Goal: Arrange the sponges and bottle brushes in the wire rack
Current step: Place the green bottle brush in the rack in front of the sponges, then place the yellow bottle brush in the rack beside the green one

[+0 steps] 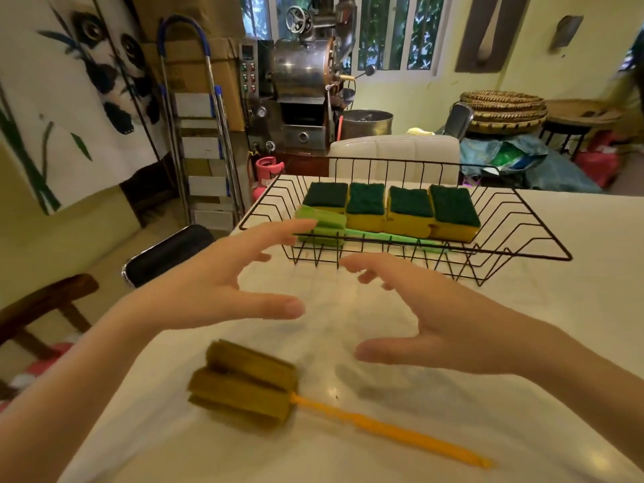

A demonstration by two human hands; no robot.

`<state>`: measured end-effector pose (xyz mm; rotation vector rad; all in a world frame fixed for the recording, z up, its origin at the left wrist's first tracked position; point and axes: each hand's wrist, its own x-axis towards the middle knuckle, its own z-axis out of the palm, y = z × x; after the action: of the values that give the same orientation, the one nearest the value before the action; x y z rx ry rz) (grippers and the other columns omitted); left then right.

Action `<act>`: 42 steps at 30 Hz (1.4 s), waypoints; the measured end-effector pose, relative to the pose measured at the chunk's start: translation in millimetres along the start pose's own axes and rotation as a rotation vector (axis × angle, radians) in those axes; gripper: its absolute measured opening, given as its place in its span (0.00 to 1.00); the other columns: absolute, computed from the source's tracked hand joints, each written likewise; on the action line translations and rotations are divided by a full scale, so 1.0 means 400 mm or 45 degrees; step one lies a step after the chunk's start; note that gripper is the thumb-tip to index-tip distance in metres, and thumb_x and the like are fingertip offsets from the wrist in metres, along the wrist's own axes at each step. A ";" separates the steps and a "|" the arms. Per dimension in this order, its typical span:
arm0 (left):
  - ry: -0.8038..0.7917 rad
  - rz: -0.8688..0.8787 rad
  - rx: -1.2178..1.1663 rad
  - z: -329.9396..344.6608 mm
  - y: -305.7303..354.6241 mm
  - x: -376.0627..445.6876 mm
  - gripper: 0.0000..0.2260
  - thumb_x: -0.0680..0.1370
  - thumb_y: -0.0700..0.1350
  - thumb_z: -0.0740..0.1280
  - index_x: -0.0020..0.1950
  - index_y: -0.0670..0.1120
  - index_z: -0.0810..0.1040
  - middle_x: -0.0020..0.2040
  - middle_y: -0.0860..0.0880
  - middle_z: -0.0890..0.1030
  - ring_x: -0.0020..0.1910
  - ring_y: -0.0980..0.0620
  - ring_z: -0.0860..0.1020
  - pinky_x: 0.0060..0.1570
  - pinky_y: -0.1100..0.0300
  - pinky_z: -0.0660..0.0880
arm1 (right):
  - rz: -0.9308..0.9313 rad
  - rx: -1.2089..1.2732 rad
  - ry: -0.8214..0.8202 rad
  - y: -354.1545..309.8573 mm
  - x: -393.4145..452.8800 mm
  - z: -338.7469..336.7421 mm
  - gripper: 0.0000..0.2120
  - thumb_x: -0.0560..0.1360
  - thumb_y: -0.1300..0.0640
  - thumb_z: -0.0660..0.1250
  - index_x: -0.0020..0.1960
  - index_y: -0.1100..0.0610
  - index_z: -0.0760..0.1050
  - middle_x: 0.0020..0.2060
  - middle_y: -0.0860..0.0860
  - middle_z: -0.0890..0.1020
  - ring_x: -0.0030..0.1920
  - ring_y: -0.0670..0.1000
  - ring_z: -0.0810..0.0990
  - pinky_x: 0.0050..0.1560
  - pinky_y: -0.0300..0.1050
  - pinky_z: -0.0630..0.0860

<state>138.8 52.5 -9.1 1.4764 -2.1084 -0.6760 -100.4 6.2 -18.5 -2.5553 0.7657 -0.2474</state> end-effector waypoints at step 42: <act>0.387 0.123 -0.782 -0.134 0.136 0.248 0.26 0.74 0.62 0.47 0.65 0.52 0.70 0.60 0.48 0.78 0.58 0.47 0.77 0.61 0.44 0.70 | 0.130 -0.037 0.643 0.066 0.011 -0.175 0.06 0.75 0.55 0.62 0.49 0.47 0.75 0.37 0.45 0.80 0.38 0.45 0.78 0.35 0.36 0.75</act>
<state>103.6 -31.9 76.6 1.0481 -1.5390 -0.8952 -129.8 -42.1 30.7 -2.4928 1.0802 -0.8742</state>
